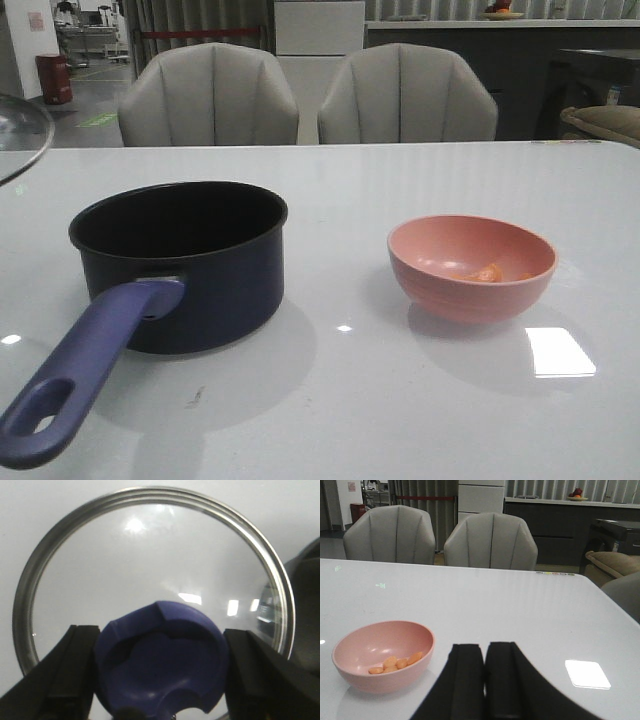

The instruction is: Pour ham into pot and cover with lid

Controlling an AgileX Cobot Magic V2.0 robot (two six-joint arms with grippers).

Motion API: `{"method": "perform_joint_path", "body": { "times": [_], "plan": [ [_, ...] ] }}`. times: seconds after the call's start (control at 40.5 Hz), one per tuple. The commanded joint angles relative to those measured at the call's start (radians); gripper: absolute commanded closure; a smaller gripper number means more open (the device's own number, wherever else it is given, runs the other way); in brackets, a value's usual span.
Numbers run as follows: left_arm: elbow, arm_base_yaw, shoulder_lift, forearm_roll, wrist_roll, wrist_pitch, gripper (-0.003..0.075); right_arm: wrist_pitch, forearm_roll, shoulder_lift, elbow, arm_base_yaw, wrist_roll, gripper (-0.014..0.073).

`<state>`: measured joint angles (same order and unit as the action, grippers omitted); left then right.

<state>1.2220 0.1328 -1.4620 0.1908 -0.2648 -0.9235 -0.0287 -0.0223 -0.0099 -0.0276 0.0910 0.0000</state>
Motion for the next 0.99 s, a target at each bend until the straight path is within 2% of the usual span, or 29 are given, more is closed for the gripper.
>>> {"method": "perform_joint_path", "body": {
  "times": [0.0, 0.148, 0.296, 0.766, 0.865, 0.963],
  "plan": [
    [-0.042, -0.082, 0.058, -0.051, 0.058, 0.112, 0.0461, 0.088, 0.012, -0.021, 0.006, -0.006, -0.010, 0.0439],
    [-0.148, -0.206, 0.035, -0.168, 0.171, 0.181, 0.0461, 0.088, 0.012, -0.021, 0.006, -0.006, -0.010, 0.0439],
    [-0.235, -0.270, -0.012, -0.271, 0.227, 0.282, 0.0461, 0.088, 0.012, -0.021, 0.006, -0.006, -0.010, 0.0439],
    [-0.253, -0.275, -0.174, -0.295, 0.227, 0.362, 0.0455, 0.088, 0.012, -0.021, 0.006, -0.006, -0.010, 0.0439],
    [-0.251, -0.275, -0.181, -0.295, 0.227, 0.368, 0.0412, 0.088, 0.012, -0.021, 0.006, -0.006, -0.010, 0.0439],
    [-0.249, -0.275, -0.181, -0.295, 0.229, 0.368, 0.0289, 0.088, 0.012, -0.021, 0.006, -0.006, -0.010, 0.0439]
  ]
}}
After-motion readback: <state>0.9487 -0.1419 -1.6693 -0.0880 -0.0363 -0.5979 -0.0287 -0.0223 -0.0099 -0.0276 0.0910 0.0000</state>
